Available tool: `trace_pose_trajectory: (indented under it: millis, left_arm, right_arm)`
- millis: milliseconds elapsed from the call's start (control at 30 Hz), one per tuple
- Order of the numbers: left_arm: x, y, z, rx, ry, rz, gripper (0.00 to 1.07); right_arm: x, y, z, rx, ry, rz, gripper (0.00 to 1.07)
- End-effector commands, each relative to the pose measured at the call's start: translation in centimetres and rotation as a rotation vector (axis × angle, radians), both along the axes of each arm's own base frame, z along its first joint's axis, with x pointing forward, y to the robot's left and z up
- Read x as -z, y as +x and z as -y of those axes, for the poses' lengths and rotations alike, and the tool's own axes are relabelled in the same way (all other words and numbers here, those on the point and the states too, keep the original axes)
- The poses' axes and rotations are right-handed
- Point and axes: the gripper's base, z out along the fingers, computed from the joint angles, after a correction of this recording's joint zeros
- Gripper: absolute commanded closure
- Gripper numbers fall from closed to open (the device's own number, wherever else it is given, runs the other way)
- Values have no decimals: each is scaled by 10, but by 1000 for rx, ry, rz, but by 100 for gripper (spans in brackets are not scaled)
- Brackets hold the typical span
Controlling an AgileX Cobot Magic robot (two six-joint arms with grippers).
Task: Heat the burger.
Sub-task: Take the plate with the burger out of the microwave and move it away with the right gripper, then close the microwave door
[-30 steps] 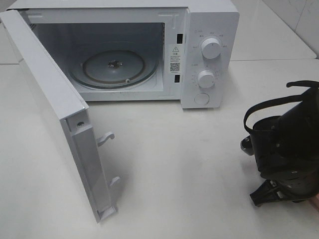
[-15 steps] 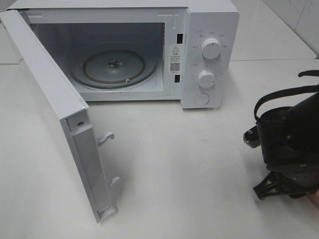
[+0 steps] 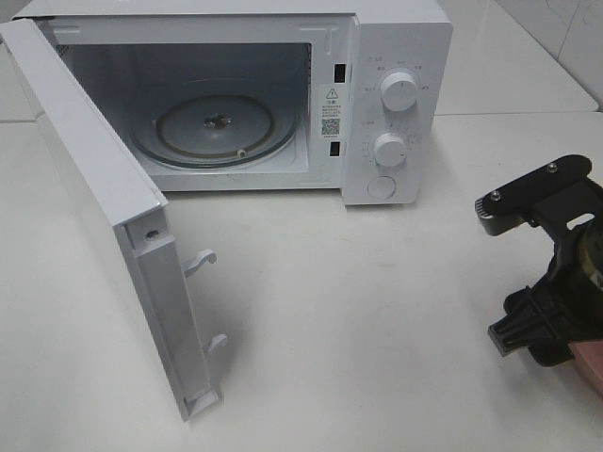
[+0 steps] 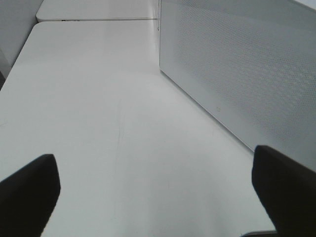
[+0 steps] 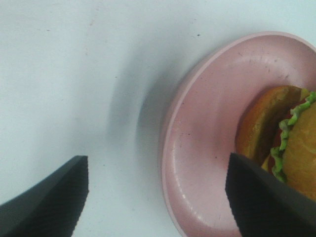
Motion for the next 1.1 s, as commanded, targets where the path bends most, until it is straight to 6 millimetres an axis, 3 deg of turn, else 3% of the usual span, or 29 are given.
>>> trace_pose_trajectory:
  millis: [33, 467, 800, 1100]
  left_arm:
    - [0, -1, 0, -6, -6, 14, 9]
    - [0, -1, 0, -6, -6, 14, 9]
    - [0, -1, 0, -6, -6, 14, 9]
    - [0, -1, 0, -6, -6, 14, 9]
  right_arm:
    - [-24, -11, 1, -82, 98, 25, 30]
    - [-68, -61, 14, -204, 343, 22, 31]
    - [-96, -107, 49, -251, 404, 149, 31]
    - [-104, -123, 66, -212, 448, 265, 31]
